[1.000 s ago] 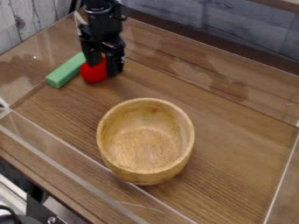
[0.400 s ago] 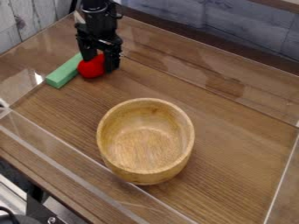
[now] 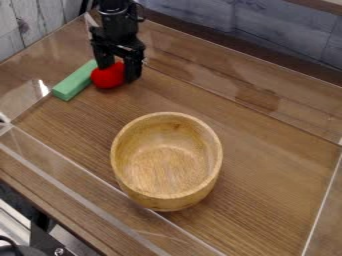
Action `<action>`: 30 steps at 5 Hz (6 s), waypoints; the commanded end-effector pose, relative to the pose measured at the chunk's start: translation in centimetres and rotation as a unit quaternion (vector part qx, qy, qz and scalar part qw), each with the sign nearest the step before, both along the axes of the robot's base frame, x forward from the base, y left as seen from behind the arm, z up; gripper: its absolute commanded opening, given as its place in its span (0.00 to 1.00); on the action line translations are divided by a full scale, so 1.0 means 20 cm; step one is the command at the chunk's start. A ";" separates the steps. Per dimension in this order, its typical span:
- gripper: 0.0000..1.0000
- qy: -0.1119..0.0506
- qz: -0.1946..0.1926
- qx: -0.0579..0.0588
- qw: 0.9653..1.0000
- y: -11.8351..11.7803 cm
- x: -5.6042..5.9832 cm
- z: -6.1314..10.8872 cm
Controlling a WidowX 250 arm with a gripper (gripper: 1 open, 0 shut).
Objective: Move the red fruit to the right
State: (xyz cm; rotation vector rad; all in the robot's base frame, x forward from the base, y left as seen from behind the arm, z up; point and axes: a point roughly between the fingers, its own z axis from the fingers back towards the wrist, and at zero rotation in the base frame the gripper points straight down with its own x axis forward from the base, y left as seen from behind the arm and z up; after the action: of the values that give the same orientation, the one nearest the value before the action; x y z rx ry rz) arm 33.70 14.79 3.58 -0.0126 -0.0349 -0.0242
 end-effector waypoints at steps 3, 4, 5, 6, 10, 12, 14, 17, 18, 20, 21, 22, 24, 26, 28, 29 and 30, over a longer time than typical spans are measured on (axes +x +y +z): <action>1.00 0.003 0.082 -0.014 0.997 -0.10 -0.03 0.03; 1.00 0.006 0.078 -0.016 0.997 -0.16 -0.06 0.05; 1.00 0.005 0.056 -0.017 0.998 -0.15 -0.03 0.00; 1.00 -0.001 0.035 -0.022 0.999 -0.14 -0.01 -0.04; 0.00 -0.037 0.124 -0.008 0.992 -0.18 -0.08 0.28; 0.00 -0.066 0.058 -0.028 0.996 -0.43 -0.08 0.57; 0.00 -0.061 0.051 -0.044 0.996 -0.92 -0.11 0.52; 0.00 -0.044 0.032 -0.048 0.997 -1.41 -0.19 0.30; 0.00 -0.042 0.033 -0.050 0.997 -1.45 -0.21 0.24; 0.00 -0.044 0.087 -0.056 0.994 -1.48 -0.15 0.11; 0.00 -0.043 0.088 -0.058 0.993 -1.48 -0.14 0.09; 1.00 -0.040 0.094 -0.062 0.993 -1.47 -0.14 0.08; 0.00 -0.040 0.089 -0.063 0.993 -1.39 -0.13 -0.04; 1.00 -0.041 0.106 -0.059 0.992 -1.41 -0.04 -0.13; 1.00 -0.055 0.104 -0.066 0.991 -1.38 -0.08 0.05; 0.00 -0.063 0.112 -0.071 0.989 -1.38 -0.12 0.14; 1.00 -0.058 0.115 -0.069 0.989 -1.39 -0.13 0.15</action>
State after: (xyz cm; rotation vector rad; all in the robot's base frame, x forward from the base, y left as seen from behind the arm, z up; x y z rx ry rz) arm 30.21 -12.56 4.29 -0.1132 -0.0887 0.2196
